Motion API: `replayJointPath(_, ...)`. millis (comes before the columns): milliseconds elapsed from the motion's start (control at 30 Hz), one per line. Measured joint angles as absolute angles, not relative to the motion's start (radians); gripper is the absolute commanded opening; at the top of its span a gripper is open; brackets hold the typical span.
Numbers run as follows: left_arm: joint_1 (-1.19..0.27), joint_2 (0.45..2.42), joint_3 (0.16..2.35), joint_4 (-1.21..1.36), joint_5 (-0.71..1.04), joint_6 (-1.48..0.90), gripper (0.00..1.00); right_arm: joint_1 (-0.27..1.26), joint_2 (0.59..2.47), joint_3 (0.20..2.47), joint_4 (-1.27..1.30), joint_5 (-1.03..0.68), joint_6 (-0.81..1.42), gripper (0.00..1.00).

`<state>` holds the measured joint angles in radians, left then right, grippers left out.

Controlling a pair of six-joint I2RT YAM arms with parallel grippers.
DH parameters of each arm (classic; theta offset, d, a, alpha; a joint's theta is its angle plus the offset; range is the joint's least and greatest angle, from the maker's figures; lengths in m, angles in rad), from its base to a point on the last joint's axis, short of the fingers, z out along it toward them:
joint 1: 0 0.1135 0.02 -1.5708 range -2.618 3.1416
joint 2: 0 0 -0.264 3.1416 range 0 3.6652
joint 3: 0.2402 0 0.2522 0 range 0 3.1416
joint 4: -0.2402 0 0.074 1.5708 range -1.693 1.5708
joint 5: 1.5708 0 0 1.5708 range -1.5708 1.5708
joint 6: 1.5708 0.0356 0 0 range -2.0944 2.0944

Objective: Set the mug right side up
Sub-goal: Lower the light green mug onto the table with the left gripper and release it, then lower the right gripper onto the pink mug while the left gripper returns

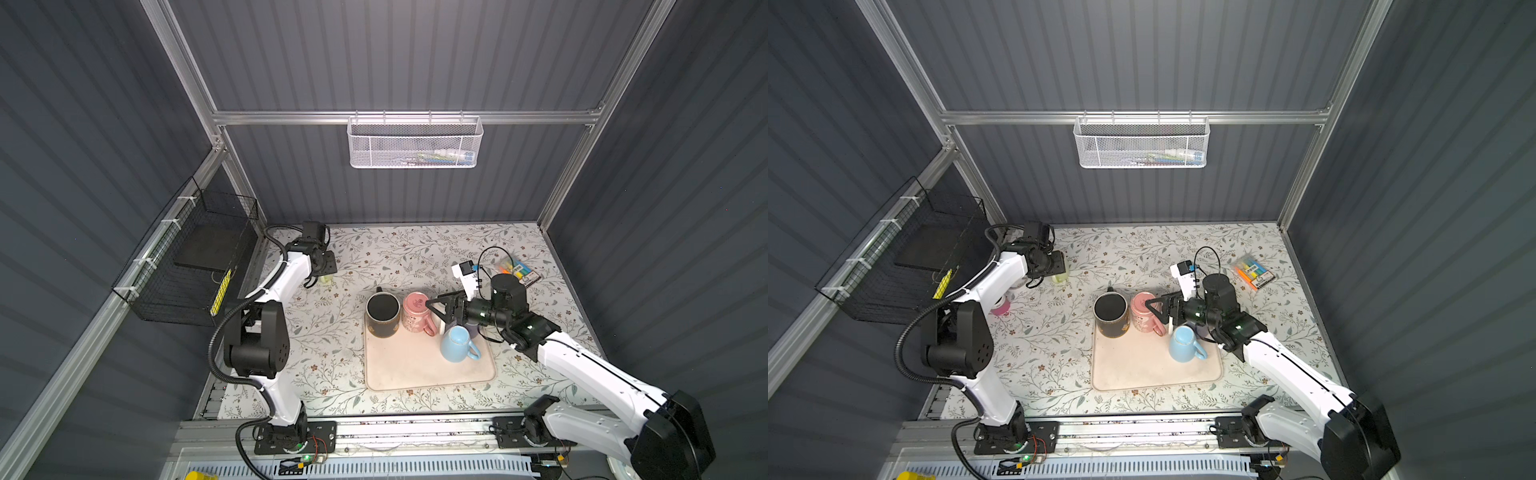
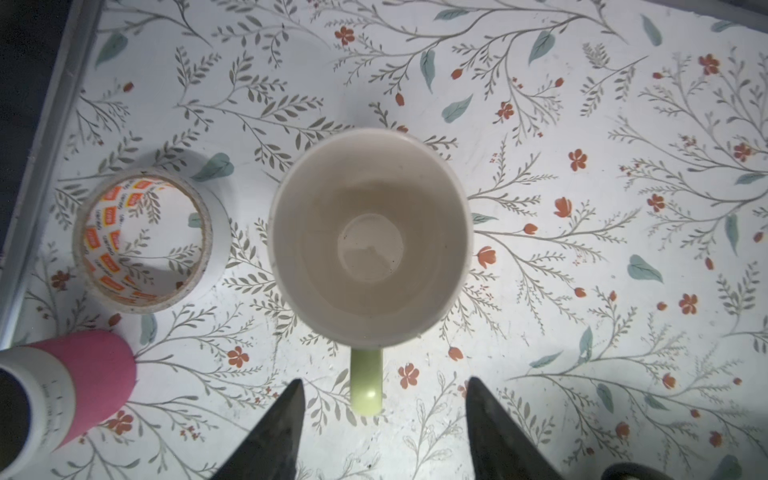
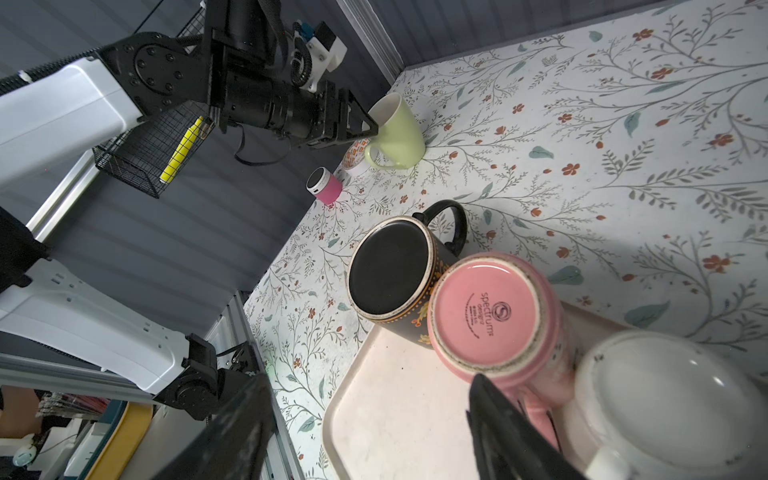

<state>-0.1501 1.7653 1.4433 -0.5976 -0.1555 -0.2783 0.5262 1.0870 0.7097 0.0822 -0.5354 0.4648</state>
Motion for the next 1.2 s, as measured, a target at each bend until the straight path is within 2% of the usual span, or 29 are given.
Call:
replayJointPath(200, -0.150, 1.650, 1.393, -0.591, -0.135, -0.272, 1.00, 0.535, 1.084, 0.787, -0.052, -0.516, 0.423, 0.67)
replayJointPath(500, -0.152, 1.465, 1.279, -0.569, -0.035, -0.289, 1.00, 0.599, 1.107, 0.972, -0.330, -0.432, 0.301, 0.66)
replayJointPath(767, -0.224, 1.274, 1.066, -0.492, 0.057, -0.365, 1.00, 0.719, 1.233, 1.119, -0.562, -0.271, 0.189, 0.64)
replayJointPath(1200, -0.276, 1.077, 0.836, -0.319, 0.181, -0.447, 1.00, 0.734, 1.331, 1.127, -0.704, -0.107, 0.119, 0.65)
